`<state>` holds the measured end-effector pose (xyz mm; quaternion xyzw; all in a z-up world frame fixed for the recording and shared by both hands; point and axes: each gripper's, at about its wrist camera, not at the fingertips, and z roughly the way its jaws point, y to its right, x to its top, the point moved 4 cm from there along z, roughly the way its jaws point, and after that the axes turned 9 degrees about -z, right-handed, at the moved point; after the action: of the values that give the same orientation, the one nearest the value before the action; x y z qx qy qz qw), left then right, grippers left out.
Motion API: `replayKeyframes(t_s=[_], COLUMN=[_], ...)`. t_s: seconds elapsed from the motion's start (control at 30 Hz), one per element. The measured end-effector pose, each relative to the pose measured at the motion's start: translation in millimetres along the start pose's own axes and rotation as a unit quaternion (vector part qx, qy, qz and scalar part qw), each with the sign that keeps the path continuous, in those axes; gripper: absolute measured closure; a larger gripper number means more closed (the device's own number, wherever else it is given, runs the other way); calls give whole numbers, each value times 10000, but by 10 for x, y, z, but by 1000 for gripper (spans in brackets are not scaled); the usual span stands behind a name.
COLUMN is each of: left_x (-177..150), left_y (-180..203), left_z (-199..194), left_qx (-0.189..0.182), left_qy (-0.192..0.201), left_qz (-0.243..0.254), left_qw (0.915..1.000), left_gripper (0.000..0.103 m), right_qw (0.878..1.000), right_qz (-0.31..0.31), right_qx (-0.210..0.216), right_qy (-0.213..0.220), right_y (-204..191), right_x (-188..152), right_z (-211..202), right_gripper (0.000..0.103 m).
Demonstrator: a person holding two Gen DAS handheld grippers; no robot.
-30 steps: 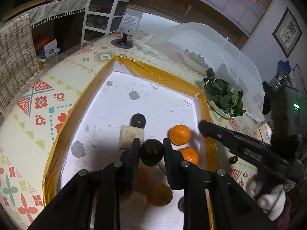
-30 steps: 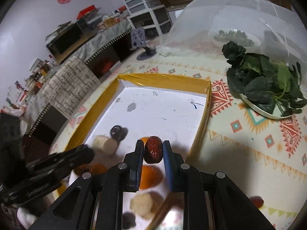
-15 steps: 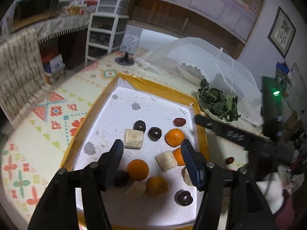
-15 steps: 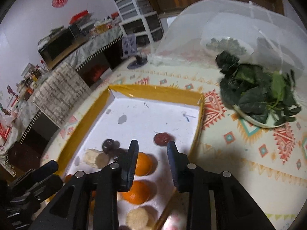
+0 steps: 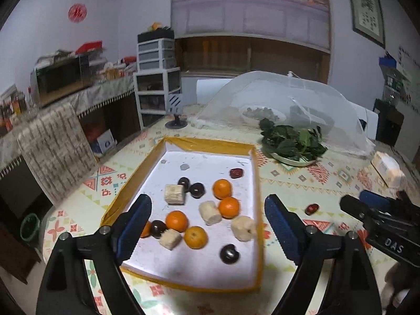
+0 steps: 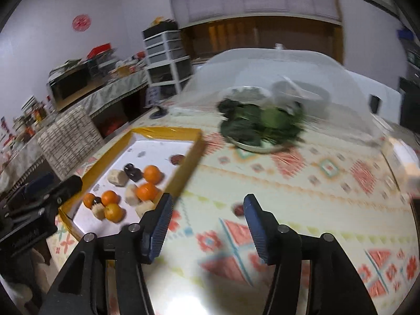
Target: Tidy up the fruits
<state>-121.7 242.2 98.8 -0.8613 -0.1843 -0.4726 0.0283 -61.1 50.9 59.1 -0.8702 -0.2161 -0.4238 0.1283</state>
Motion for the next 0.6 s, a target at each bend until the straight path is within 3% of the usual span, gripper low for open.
replayKeyframes(t_s=[0.23,0.4,0.6], left_x=[-155,-234,-283], left_y=[365,538,645], left_z=[-163,-233,-243], left_qx=[-131,-205,-270], left_qy=[17,4,-55], left_qz=[263,433,539], left_qw=[9996,9989,9982], left_gripper=[12,12,12], right_qw=[9992,9991,9996], right_qz=[-64,-64,20], right_qx=[-374,-350,-262], right_qy=[110,229,138], right_y=[147,173,206], right_x=[-293,-359,-438], right_z=[-302,-409,-372], right_gripper=[42,35,35])
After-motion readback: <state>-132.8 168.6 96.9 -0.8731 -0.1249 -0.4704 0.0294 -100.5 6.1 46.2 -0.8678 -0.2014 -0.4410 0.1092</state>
